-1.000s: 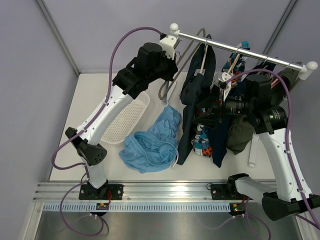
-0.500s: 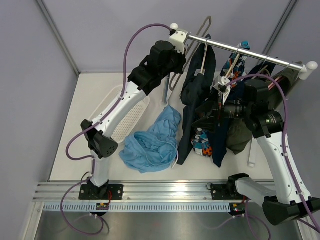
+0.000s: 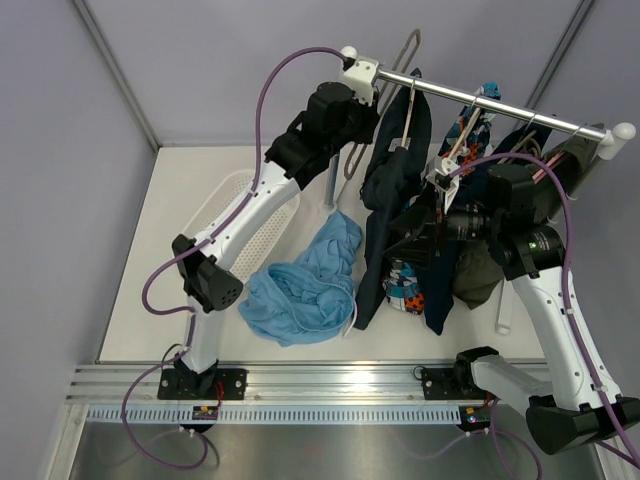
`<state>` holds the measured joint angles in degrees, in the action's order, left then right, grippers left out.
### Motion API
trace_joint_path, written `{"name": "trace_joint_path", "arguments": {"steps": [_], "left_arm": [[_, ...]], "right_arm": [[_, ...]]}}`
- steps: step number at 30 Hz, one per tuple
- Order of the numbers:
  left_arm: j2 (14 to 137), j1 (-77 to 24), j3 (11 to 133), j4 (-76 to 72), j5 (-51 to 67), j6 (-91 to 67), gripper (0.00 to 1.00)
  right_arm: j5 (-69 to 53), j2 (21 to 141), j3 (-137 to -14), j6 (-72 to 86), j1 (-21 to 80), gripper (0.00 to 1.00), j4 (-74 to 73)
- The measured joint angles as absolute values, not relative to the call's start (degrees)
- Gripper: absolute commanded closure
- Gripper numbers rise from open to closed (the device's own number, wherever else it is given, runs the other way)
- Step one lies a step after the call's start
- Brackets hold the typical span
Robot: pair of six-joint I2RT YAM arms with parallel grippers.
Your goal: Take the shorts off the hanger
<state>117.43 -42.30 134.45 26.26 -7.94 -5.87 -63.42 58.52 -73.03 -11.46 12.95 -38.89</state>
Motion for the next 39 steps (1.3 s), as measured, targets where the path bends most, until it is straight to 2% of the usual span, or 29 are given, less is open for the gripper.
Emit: {"name": "trace_joint_path", "arguments": {"steps": [2,3,5,6,11,20,27,33,39], "left_arm": [[117.2,-42.3,133.5,25.6,-7.9,-6.0,0.55],[116.5,-42.3,131.7,25.3,-7.9,-6.6,0.45],[115.5,-42.3,129.9,25.3,-7.8,-6.8,0.36],[114.5,-42.3,128.4,25.2,-7.8,-6.9,0.28],[105.4,-42.3,118.5,24.5,-7.4,-7.6,0.11],[78.6,-42.3,95.6,22.7,-5.7,-7.3,0.06],[59.5,-43.4,68.8,26.8,-3.3,-9.9,0.04],[55.9,-49.7,48.5,27.3,-1.2,-9.6,0.03],[58.6,-54.2,41.6,19.3,-1.9,-2.1,0.01]], "right_arm": [[-63.0,58.5,-73.0,-12.7,13.0,0.16,-39.8],[-62.8,58.5,-73.0,-13.4,13.0,0.16,-40.2],[-62.5,58.6,-73.0,-14.5,13.0,0.16,-40.9],[-62.4,58.6,-73.0,-15.1,13.0,0.16,-41.4],[-61.5,59.0,-73.1,-17.8,13.0,0.15,-43.7],[-58.3,60.1,-74.0,-23.6,12.9,0.14,-49.1],[-54.4,60.3,-73.9,-27.1,12.9,0.14,-53.5],[-51.9,60.6,-72.4,-29.8,12.9,0.13,-55.8],[-51.7,61.1,-70.9,-32.1,12.9,0.12,-57.0]]}}
